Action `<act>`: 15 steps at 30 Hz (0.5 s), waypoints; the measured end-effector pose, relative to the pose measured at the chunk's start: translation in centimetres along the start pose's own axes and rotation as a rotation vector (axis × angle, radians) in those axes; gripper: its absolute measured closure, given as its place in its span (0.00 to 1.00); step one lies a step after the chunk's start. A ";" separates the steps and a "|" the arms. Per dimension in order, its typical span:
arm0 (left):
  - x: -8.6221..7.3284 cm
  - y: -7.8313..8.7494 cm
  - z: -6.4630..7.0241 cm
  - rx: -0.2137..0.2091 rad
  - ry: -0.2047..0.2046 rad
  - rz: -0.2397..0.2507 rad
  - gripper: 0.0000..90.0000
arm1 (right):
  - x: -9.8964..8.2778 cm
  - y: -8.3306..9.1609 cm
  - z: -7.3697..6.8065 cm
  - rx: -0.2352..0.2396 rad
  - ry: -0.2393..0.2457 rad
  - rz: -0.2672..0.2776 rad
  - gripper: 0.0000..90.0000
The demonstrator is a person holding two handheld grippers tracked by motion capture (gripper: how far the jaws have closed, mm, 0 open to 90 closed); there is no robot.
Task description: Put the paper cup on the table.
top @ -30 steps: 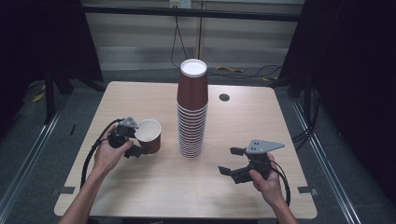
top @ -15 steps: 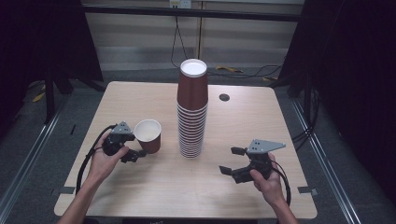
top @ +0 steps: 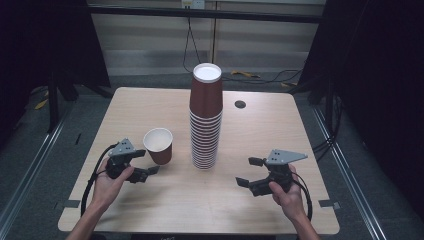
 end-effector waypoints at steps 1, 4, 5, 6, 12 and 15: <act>0.0 0.2 0.4 -0.001 0.001 0.013 0.18 | 0.0 0.0 0.0 0.000 -0.001 0.001 0.15; -0.2 0.5 1.6 -0.017 0.004 0.035 0.18 | -0.1 -0.1 0.0 -0.002 -0.004 0.000 0.15; -0.2 0.5 1.6 -0.017 0.004 0.035 0.19 | -0.1 -0.1 0.0 -0.003 -0.004 0.003 0.15; -0.3 0.4 2.0 -0.017 -0.002 0.018 0.19 | -0.1 -0.1 0.0 -0.003 -0.004 0.003 0.15; -0.6 0.5 3.8 -0.011 -0.025 0.001 0.20 | 0.1 0.4 -0.1 -0.014 -0.013 0.027 0.15; -0.8 0.3 4.7 -0.034 -0.017 0.030 0.20 | 0.0 0.6 -0.3 -0.025 -0.022 0.026 0.15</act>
Point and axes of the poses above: each handheld gripper's, and its own axes: y roughly backward along the jaws, x roughly out of its top, z roughly to its right, the point moved 2 cm from there along -y, roughly forward along the jaws, and after that the axes turned 10 degrees about -z, right-handed, at the moved point
